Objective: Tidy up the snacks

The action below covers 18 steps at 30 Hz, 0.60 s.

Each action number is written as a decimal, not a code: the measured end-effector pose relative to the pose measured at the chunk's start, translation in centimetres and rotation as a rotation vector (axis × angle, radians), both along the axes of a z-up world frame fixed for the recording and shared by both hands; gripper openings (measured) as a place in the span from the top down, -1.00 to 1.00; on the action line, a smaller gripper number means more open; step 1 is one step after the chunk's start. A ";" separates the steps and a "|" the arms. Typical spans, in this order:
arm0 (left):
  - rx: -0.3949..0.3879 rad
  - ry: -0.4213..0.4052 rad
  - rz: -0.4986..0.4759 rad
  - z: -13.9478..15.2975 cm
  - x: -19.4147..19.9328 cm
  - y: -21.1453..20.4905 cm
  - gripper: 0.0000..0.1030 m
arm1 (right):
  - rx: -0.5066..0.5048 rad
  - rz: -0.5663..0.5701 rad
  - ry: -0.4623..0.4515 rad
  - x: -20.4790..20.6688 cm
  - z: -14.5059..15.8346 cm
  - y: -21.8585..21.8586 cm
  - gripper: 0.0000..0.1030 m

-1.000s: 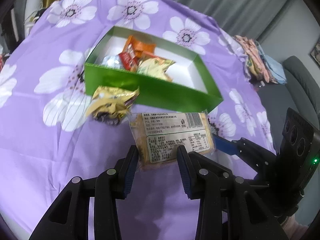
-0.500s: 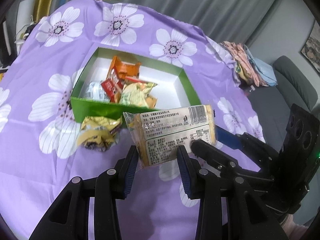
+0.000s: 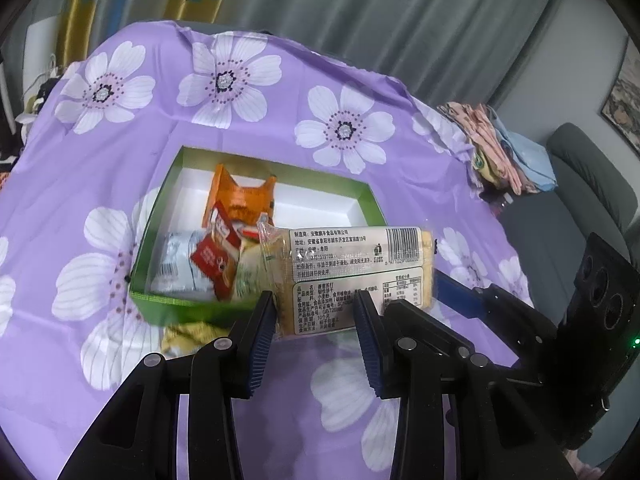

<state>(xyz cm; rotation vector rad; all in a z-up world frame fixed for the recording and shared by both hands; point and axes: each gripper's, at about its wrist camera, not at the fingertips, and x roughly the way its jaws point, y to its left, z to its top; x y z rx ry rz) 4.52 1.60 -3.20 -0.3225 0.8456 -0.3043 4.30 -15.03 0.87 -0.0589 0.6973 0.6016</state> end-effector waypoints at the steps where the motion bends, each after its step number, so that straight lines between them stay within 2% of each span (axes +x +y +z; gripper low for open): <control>1: 0.003 0.000 0.001 0.0 0.5 0.0 0.25 | 0.002 -0.003 0.002 0.4 -0.1 0.0 0.13; 7: 0.023 0.009 0.006 -0.6 2.9 0.2 0.25 | 0.009 -0.012 0.024 2.7 -1.1 0.5 0.13; 18: 0.003 0.057 0.009 -2.4 5.9 1.2 0.25 | -0.011 -0.017 0.075 5.3 -3.1 1.4 0.12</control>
